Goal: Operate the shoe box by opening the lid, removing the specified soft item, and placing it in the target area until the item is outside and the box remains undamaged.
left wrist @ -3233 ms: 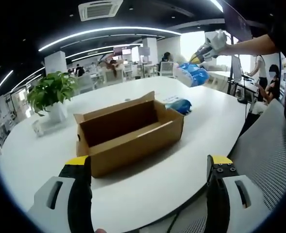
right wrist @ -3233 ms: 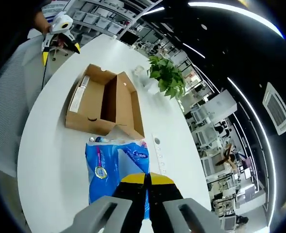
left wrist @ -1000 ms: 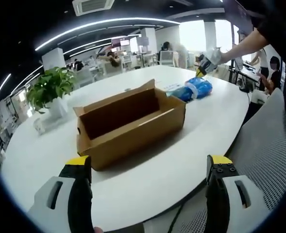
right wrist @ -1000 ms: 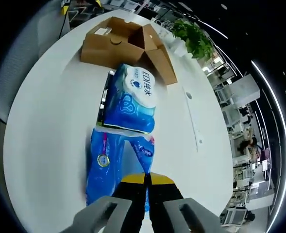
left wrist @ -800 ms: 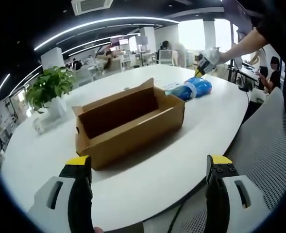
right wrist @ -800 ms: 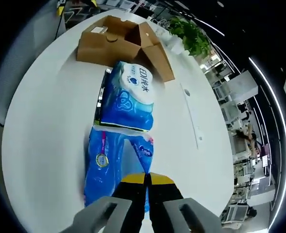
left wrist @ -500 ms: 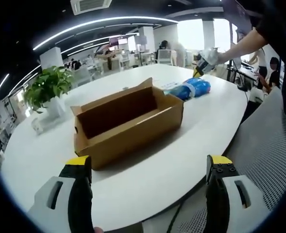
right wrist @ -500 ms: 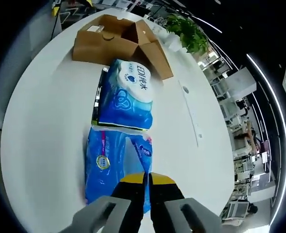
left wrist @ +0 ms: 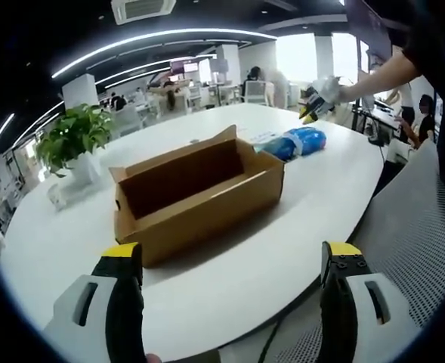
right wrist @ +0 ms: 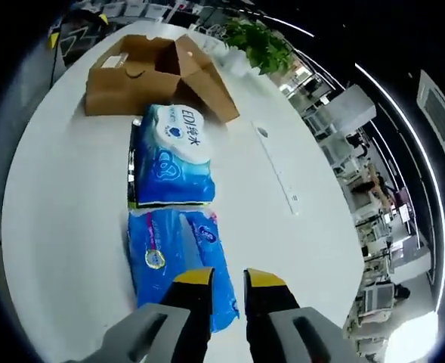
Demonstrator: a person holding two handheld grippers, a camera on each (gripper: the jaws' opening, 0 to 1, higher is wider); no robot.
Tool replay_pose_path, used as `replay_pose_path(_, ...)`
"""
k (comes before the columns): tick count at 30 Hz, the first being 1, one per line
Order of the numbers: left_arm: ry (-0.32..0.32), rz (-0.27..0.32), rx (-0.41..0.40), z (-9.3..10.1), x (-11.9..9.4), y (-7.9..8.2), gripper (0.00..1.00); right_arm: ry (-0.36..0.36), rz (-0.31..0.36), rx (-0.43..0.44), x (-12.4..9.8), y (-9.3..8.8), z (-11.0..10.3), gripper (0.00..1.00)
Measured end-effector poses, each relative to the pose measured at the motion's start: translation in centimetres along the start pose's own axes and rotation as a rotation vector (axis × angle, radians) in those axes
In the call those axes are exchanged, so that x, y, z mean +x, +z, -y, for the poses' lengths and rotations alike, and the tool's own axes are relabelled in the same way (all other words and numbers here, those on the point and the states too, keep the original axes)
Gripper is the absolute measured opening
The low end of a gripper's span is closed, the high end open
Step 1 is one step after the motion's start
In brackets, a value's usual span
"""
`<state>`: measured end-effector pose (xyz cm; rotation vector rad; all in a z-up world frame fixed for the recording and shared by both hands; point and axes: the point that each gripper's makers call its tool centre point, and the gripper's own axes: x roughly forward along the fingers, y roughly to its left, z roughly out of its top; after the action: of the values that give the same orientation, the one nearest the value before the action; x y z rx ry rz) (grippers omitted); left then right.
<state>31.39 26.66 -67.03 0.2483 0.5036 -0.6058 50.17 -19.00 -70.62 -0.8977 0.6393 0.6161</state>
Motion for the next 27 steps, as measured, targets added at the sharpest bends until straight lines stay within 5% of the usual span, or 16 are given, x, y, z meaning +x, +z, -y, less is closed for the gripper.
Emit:
replay_pose_path(17, -0.005, 0.047, -0.023, 0.0, -0.3, 0.8, 0.99, -0.029, 0.007, 0.294, -2.3, -2.0, -1.5, 0.53)
replay_pose_path(27, 0.0, 0.059, -0.037, -0.1, -0.4, 0.9, 0.99, 0.013, -0.035, 0.409, -1.7, -3.7, -4.6, 0.62)
